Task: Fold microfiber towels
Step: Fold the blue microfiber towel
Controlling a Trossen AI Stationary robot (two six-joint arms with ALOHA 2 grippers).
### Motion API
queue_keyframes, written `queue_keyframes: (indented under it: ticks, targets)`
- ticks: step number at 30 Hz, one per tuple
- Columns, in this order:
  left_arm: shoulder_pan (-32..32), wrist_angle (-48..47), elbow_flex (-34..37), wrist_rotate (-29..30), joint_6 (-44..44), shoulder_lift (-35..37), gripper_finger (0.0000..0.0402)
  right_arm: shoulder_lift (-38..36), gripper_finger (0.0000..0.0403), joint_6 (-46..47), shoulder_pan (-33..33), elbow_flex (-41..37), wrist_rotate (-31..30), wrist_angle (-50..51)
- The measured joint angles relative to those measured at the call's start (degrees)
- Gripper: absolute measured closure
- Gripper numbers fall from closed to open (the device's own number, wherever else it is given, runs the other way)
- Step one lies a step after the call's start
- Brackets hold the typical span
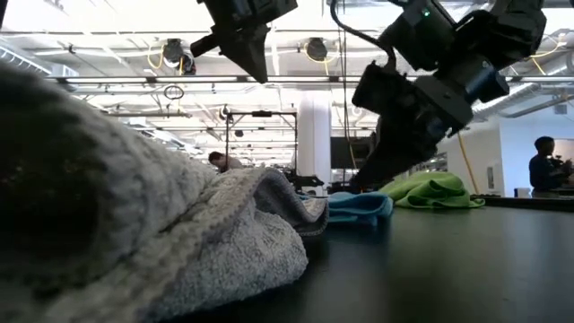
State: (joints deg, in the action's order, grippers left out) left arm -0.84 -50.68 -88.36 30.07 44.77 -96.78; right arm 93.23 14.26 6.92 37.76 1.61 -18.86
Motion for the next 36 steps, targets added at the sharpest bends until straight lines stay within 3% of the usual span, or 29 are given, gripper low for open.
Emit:
queue_keyframes:
  ticks: [8,17,25,31,36]
  targets:
    - [0.0,0.0,0.0,0.0,0.5,0.0,0.0398,2.3,0.0403,-0.7,0.0,0.1,0.1,2.7]
    - [0.0,0.3,0.0,-0.6,0.5,0.0,0.0399,-1.1,0.0403,-8.0,-0.1,0.3,0.1,15.8]
    - [0.0,0.3,0.0,-0.6,0.3,0.0,0.04,-7.3,0.0403,-11.4,-0.1,0.0,0.1,26.2]
    - [-0.2,1.0,0.0,-0.6,-0.2,0.0,0.04,-13.6,0.0403,-11.5,0.3,-0.1,0.2,27.2]
    - [-1.3,2.4,0.0,-0.6,-3.4,-0.7,0.0398,-19.9,0.0403,-10.3,0.3,0.0,4.5,28.8]
